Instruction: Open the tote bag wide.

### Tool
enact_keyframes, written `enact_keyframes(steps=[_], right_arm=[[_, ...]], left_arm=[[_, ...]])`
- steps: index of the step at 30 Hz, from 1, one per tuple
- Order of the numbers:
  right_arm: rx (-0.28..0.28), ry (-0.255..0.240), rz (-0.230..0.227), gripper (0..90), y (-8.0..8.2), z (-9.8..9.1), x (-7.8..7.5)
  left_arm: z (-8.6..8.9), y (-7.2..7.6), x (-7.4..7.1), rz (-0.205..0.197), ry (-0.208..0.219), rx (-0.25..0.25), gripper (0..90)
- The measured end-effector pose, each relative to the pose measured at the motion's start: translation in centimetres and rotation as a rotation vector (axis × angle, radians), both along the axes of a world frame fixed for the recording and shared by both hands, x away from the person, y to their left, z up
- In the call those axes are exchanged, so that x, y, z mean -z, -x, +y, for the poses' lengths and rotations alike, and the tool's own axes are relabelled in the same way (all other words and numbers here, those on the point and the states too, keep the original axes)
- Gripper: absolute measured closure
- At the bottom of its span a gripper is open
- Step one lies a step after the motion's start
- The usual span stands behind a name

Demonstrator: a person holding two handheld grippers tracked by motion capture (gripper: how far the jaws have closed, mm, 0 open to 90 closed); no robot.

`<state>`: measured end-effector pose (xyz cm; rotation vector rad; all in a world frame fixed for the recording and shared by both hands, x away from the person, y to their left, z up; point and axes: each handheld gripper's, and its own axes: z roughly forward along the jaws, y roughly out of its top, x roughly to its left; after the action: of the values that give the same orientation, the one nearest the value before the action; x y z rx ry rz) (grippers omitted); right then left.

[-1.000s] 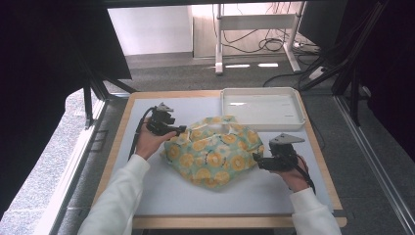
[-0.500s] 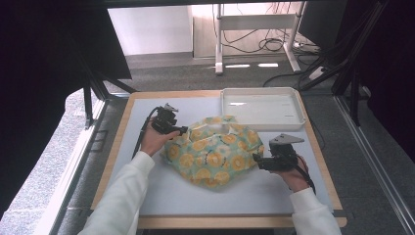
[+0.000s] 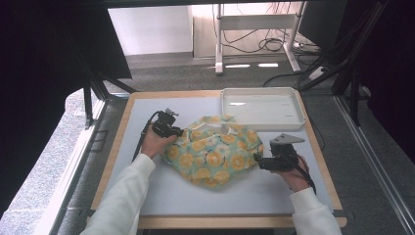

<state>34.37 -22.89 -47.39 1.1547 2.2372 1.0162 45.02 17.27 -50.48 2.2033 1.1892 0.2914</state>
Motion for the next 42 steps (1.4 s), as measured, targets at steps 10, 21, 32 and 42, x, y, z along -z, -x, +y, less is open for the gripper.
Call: enact_keyframes(steps=[10, 21, 32, 42], right_arm=[[0.008, -0.001, -0.006, 23.4, 0.0, 0.0, -0.1], [0.011, 0.002, -0.012, 23.3, 0.0, -0.1, -0.1], [0.014, 0.001, -0.018, 23.3, 0.0, 0.0, -0.2], [0.033, -0.009, -0.029, 23.4, 0.0, -0.2, -0.6]], left_arm=[[0.5, 1.1, -2.0, -0.064, 0.098, 0.024, 89.6], [1.0, 1.8, -3.1, -0.094, 0.168, 0.05, 89.8], [1.9, 4.2, -5.4, -0.162, 0.256, 0.081, 89.8], [2.4, 4.4, -5.8, -0.162, 0.263, 0.078, 89.9]])
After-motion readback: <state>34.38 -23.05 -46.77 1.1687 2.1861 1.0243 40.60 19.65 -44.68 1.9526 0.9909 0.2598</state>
